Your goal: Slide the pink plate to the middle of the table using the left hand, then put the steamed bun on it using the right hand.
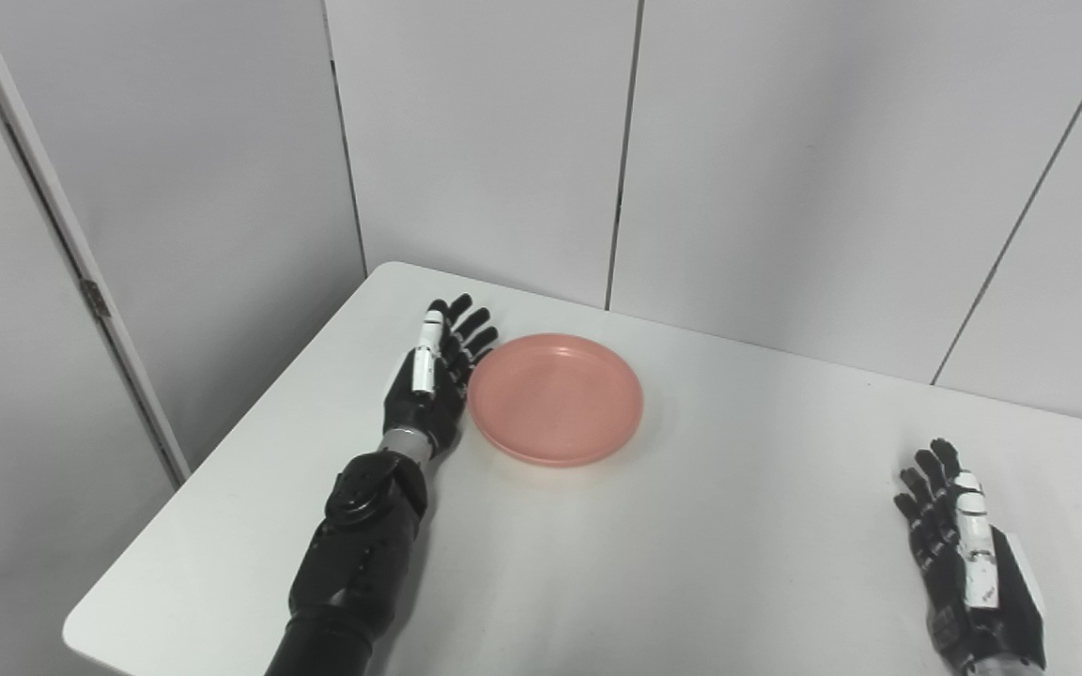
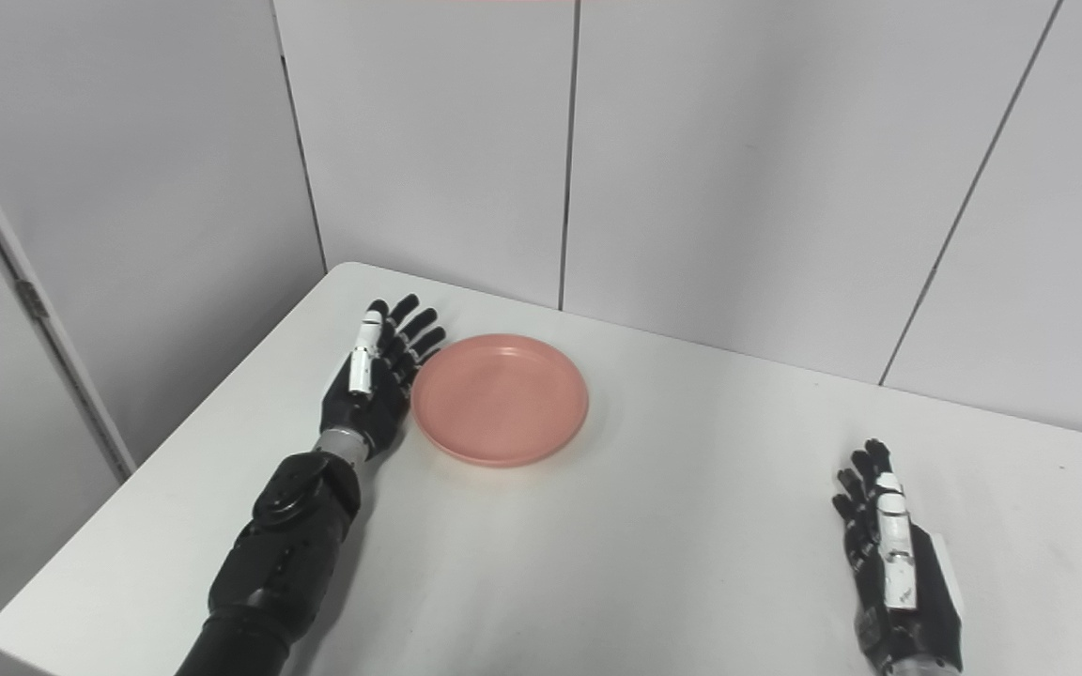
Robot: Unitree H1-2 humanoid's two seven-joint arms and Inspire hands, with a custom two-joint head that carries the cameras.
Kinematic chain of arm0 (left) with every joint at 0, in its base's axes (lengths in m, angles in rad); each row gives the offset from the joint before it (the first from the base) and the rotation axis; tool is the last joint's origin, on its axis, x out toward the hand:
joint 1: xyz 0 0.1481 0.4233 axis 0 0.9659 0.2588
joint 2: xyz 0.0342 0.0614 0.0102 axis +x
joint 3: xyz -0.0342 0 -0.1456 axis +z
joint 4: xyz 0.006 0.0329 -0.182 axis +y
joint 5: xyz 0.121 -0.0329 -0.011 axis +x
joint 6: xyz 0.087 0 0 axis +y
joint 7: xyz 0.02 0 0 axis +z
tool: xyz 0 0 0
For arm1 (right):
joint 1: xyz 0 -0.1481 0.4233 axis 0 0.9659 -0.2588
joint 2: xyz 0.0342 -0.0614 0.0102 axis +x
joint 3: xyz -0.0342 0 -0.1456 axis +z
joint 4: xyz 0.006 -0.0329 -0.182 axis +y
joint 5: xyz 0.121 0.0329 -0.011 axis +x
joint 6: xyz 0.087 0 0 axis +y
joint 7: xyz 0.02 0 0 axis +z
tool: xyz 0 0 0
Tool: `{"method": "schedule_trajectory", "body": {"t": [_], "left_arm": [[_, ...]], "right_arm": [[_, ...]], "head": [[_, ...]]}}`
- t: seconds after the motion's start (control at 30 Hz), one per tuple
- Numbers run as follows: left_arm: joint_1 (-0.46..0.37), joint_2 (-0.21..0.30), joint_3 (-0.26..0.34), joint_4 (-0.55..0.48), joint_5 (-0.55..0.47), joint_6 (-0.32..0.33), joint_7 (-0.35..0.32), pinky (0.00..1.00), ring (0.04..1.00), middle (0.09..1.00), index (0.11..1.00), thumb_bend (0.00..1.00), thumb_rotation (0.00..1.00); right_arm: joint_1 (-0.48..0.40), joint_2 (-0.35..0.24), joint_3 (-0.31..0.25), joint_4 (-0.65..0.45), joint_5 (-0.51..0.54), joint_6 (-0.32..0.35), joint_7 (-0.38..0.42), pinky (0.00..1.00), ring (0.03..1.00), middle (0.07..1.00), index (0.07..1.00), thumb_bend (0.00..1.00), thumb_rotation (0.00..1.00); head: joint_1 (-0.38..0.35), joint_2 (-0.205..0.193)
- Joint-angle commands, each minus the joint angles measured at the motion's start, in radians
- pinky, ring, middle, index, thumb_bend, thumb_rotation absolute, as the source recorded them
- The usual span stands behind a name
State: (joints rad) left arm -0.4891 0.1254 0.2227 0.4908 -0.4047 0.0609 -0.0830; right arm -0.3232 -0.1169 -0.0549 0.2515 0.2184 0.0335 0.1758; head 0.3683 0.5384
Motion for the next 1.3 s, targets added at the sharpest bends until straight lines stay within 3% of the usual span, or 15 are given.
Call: {"method": "schedule_trajectory", "body": {"t": [0.0,0.17,0.43,0.77,0.93,1.27], "left_arm": [[0.036,-0.019,-0.027,0.023,0.02,0.074,-0.01,0.9,0.905,0.915,0.916,0.42,1.0],[0.052,-0.031,-0.074,0.002,0.027,0.086,-0.042,0.91,0.908,0.91,0.91,0.42,1.0],[0.09,-0.058,-0.136,-0.101,0.027,0.174,-0.081,0.94,0.925,0.937,0.938,0.39,1.0],[0.131,-0.088,-0.212,-0.14,0.027,0.216,-0.159,0.95,0.94,0.945,0.948,0.38,1.0],[0.152,-0.101,-0.217,-0.144,-0.009,0.255,-0.197,0.95,0.936,0.938,0.943,0.39,1.0],[0.165,-0.096,-0.216,-0.115,-0.008,0.247,-0.235,0.95,0.935,0.942,0.942,0.43,1.0]], "right_arm": [[0.034,0.01,0.012,0.019,-0.016,0.063,-0.012,1.0,1.0,1.0,1.0,0.16,1.0],[0.041,0.021,0.018,0.013,-0.023,0.059,-0.023,1.0,1.0,1.0,1.0,0.17,1.0],[0.047,0.037,0.033,-0.008,-0.042,0.077,-0.052,1.0,1.0,1.0,1.0,0.17,1.0],[0.043,0.046,0.053,0.025,-0.067,0.032,-0.054,1.0,1.0,1.0,1.0,0.19,1.0],[0.038,0.059,0.057,0.047,-0.079,0.007,-0.061,1.0,1.0,1.0,1.0,0.2,1.0],[0.035,0.068,0.061,0.064,-0.079,-0.014,-0.057,1.0,1.0,1.0,1.0,0.21,1.0]], "head": [[0.0,0.001],[-0.047,0.008],[-0.112,0.019],[-0.208,0.03],[-0.257,0.035],[-0.317,0.043]]}}
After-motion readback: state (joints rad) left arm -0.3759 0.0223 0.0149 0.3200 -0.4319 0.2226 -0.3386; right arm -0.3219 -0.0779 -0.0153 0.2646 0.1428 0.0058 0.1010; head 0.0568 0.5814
